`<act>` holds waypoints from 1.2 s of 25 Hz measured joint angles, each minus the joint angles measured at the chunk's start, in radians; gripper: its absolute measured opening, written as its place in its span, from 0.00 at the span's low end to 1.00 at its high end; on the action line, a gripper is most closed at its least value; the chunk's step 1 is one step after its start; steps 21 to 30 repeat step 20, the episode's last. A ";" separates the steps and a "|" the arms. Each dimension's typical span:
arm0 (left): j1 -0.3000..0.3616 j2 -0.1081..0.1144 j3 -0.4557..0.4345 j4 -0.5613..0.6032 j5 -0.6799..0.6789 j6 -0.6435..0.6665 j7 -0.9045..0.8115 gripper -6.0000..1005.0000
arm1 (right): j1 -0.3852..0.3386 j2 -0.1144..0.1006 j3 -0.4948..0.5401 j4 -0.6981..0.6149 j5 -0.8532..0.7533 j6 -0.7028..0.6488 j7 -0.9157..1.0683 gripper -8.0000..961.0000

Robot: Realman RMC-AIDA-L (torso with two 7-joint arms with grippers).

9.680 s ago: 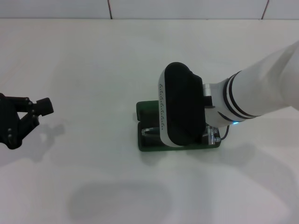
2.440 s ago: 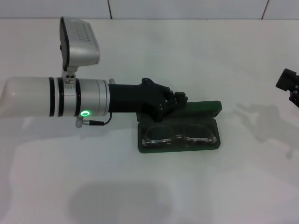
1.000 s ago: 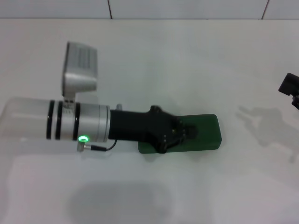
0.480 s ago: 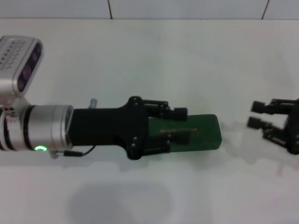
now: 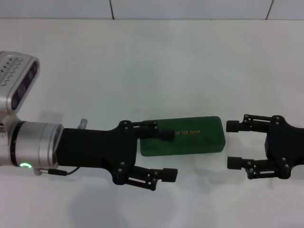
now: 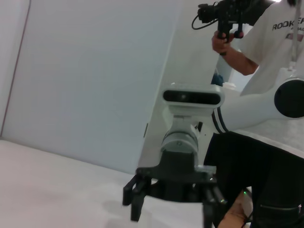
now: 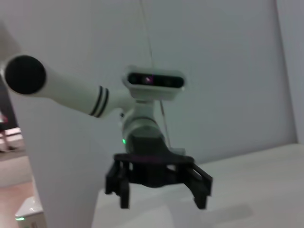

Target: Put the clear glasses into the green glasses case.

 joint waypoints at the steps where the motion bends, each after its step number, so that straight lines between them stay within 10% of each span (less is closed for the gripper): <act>1: 0.003 0.002 -0.001 0.003 0.000 0.000 -0.001 0.77 | 0.001 0.001 0.000 -0.001 0.004 -0.010 0.001 0.64; 9: 0.034 0.011 -0.011 0.041 -0.006 -0.006 -0.001 0.88 | 0.015 0.005 -0.043 0.000 0.054 -0.033 0.002 0.92; 30: 0.040 0.024 -0.031 0.035 -0.001 -0.006 -0.015 0.88 | 0.049 0.008 -0.205 0.002 0.155 0.006 -0.004 0.92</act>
